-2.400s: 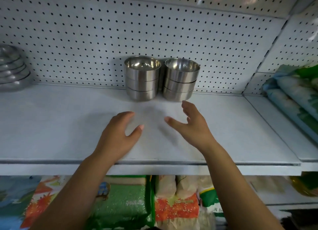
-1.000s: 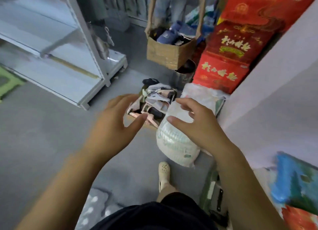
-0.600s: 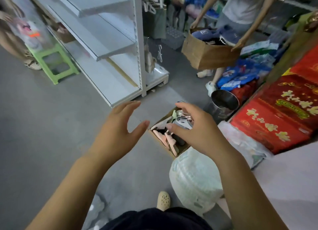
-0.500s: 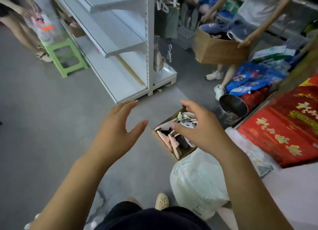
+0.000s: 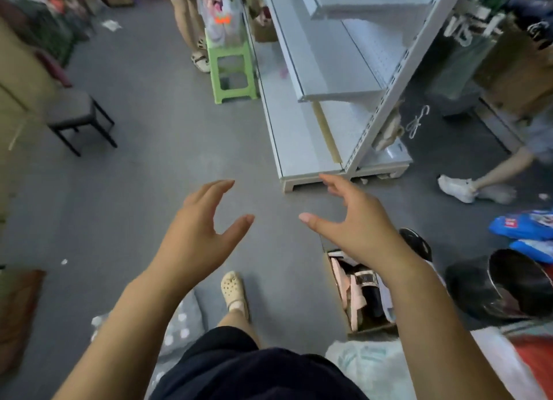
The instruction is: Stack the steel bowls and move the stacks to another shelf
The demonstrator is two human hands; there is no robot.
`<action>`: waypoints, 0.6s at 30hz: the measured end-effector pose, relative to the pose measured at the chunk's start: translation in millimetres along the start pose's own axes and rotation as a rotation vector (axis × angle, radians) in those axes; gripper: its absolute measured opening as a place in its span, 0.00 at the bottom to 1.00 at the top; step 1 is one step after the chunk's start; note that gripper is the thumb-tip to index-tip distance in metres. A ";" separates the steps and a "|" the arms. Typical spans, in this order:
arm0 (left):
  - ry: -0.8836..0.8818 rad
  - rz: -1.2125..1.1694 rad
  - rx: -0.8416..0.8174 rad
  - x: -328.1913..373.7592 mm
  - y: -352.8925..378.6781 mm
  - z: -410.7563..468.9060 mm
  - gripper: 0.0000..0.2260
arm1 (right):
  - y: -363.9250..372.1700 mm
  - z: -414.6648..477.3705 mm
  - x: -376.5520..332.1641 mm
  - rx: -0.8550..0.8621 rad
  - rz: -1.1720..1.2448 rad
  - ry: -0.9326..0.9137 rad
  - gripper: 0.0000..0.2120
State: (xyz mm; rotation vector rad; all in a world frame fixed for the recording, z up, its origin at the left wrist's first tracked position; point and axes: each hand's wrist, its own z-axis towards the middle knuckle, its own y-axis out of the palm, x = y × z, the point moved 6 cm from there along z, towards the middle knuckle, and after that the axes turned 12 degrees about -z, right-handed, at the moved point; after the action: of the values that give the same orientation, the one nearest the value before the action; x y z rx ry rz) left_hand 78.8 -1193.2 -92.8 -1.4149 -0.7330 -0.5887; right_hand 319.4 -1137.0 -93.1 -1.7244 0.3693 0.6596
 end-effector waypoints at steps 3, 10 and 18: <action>-0.004 0.010 0.050 -18.5 -31.9 55.5 0.30 | 5.5 64.2 -24.9 0.005 0.002 -0.031 0.35; 0.096 0.070 0.106 -24.8 -126.8 195.7 0.29 | -0.6 212.9 -106.9 0.117 0.085 -0.087 0.34; 0.127 0.032 0.066 -34.9 -142.4 322.1 0.29 | -4.4 323.3 -117.3 0.099 0.097 -0.012 0.32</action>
State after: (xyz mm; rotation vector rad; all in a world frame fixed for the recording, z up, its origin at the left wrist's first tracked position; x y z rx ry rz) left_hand -83.7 -886.7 -22.9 -1.3134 -0.6230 -0.6181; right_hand 154.1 -836.6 -65.9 -1.6161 0.4719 0.7100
